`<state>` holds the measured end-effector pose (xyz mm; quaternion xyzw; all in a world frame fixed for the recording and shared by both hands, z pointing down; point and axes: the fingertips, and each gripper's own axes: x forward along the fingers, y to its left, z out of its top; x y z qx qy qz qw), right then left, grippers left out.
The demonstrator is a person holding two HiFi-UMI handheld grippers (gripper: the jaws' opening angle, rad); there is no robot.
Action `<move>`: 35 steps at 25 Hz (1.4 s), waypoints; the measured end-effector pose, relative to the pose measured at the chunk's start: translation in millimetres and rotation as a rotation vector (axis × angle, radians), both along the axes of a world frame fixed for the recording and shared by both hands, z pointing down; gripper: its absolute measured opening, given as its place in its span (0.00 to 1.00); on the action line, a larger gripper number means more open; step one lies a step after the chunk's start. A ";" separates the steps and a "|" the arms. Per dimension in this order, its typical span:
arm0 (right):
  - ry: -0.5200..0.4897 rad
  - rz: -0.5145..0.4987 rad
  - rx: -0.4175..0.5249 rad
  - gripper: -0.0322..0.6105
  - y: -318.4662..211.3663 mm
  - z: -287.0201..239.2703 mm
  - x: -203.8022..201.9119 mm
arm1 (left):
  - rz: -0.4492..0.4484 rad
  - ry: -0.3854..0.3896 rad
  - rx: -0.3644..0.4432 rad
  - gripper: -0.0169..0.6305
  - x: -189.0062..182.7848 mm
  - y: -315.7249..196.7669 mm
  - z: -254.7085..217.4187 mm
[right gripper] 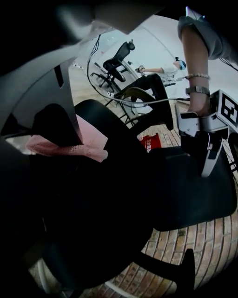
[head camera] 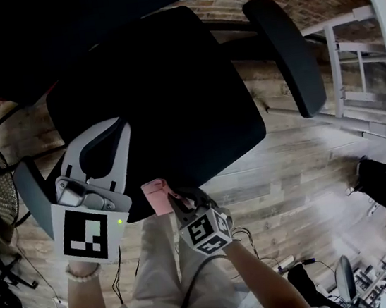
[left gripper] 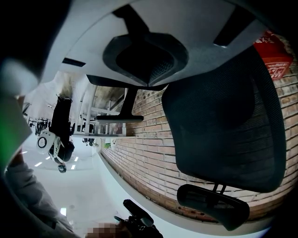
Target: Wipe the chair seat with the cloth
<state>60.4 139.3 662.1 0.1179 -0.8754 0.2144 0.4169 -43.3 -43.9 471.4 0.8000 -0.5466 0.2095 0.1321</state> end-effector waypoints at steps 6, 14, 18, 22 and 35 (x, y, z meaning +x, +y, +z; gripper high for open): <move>0.065 0.070 0.071 0.14 -47.2 3.6 57.0 | 0.010 0.003 -0.004 0.05 14.4 -9.2 -2.8; 0.182 0.218 0.182 0.14 -131.4 -1.1 139.1 | 0.021 0.012 0.002 0.05 28.7 -23.6 -5.8; 0.233 0.288 0.227 0.14 -167.5 -5.0 178.6 | 0.041 0.006 0.001 0.05 38.2 -28.9 -7.2; 0.271 0.374 0.248 0.14 -194.2 -5.4 210.0 | 0.053 0.009 0.006 0.05 47.1 -33.5 -7.3; 0.231 0.408 0.223 0.14 -186.4 -53.7 195.8 | 0.202 -0.046 0.047 0.05 69.2 -31.5 -56.8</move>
